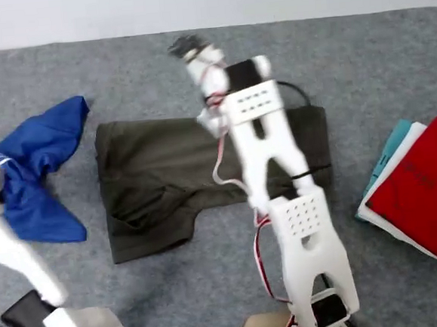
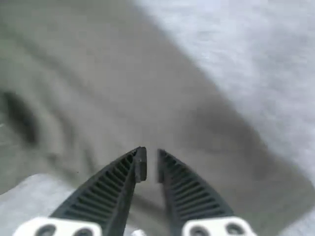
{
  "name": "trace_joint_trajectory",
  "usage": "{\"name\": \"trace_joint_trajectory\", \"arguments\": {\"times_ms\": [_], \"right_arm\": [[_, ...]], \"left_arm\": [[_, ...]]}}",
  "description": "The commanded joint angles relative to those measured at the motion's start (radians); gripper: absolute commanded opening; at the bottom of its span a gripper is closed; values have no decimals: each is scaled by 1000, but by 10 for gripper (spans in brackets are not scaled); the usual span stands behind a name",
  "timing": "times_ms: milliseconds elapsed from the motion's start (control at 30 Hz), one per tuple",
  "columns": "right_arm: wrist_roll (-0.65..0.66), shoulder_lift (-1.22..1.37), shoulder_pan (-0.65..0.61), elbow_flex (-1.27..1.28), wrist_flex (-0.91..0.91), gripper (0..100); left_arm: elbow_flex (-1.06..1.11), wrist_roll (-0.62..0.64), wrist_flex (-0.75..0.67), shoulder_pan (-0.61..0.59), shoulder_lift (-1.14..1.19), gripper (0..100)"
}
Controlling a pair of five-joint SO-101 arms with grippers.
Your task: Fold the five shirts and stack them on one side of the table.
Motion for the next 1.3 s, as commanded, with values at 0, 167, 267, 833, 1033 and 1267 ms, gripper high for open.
{"name": "trace_joint_trajectory", "arguments": {"times_ms": [0, 167, 267, 833, 1033, 1267], "right_arm": [[-11, -162, -124, 164, 44, 158], [-14, -239, -294, 353, 41, 173], [-14, -223, -377, 377, 41, 173], [28, 4, -384, 377, -38, 151], [28, -38, -374, 376, -39, 32], [38, -67, -374, 376, -39, 10]], "left_arm": [[-2, -12, -43, -92, -46, 7], [27, -14, -48, -141, -23, 7], [47, -8, -48, -170, 17, 7], [51, -11, -41, -319, 49, 7], [51, -11, -40, -313, 49, 7], [51, -11, -40, -313, 49, 7]]}}
